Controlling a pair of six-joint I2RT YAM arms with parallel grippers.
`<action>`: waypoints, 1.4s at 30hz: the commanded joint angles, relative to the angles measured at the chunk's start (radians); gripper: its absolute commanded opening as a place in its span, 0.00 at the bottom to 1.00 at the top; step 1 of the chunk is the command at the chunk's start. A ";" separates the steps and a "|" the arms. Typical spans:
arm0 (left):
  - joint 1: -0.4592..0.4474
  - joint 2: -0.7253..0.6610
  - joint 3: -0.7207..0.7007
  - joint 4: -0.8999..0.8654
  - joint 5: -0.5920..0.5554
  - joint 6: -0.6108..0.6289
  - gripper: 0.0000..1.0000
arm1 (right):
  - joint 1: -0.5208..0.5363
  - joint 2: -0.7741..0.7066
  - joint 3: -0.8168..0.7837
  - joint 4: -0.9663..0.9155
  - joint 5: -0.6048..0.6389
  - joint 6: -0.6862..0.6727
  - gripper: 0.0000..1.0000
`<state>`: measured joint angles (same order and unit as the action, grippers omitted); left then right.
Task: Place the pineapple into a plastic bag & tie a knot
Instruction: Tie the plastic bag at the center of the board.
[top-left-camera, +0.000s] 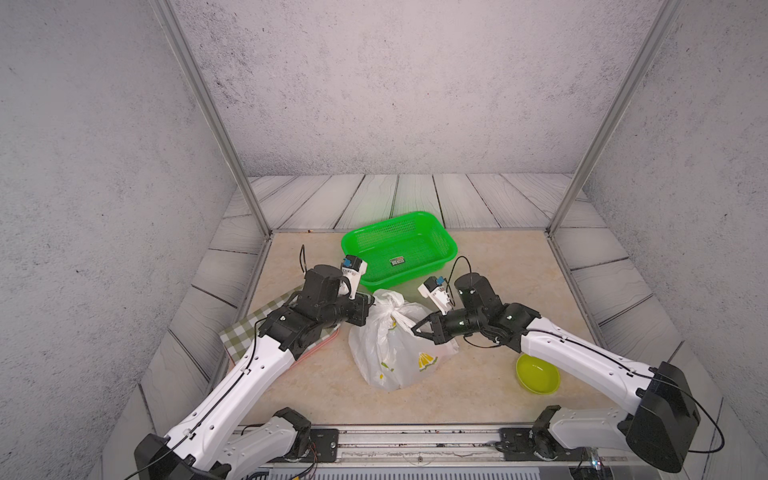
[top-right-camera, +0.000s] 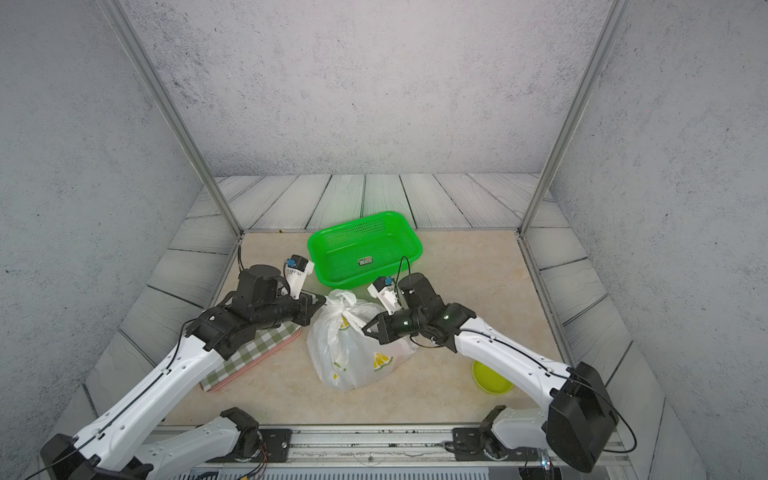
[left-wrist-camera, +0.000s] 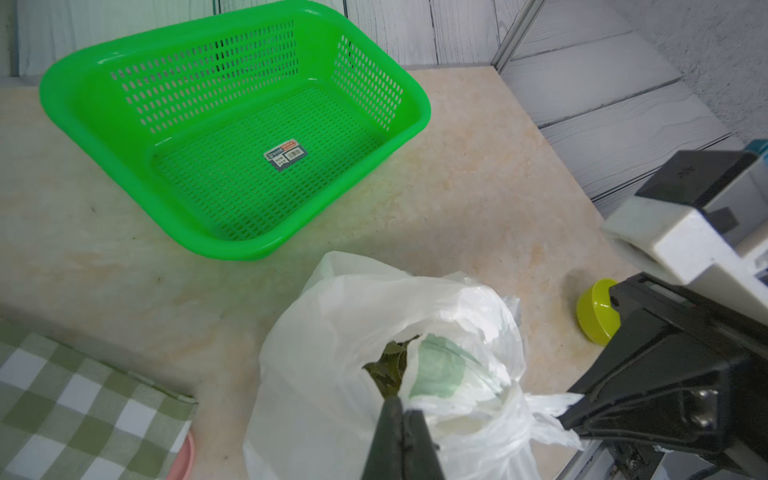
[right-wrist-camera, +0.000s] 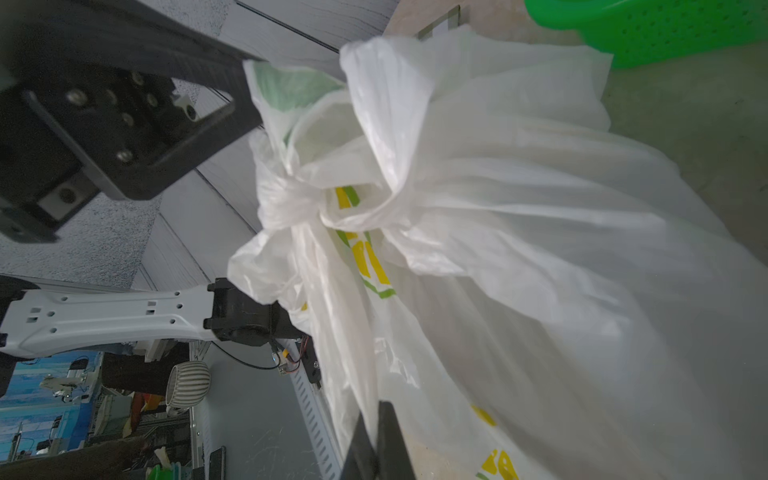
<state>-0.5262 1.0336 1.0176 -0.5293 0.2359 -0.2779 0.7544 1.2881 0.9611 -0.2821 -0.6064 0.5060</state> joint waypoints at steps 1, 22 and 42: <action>0.024 -0.006 0.059 0.029 -0.208 0.043 0.00 | 0.003 -0.019 -0.042 -0.117 0.018 -0.029 0.00; 0.024 0.065 0.131 0.096 -0.583 0.156 0.00 | 0.004 -0.018 -0.119 -0.164 -0.015 -0.047 0.00; 0.030 0.145 0.124 0.089 -0.759 0.188 0.00 | 0.004 0.079 -0.157 -0.194 0.003 -0.049 0.00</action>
<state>-0.5484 1.2053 1.1233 -0.5579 -0.2802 -0.0650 0.7544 1.3163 0.8436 -0.2272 -0.5732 0.4633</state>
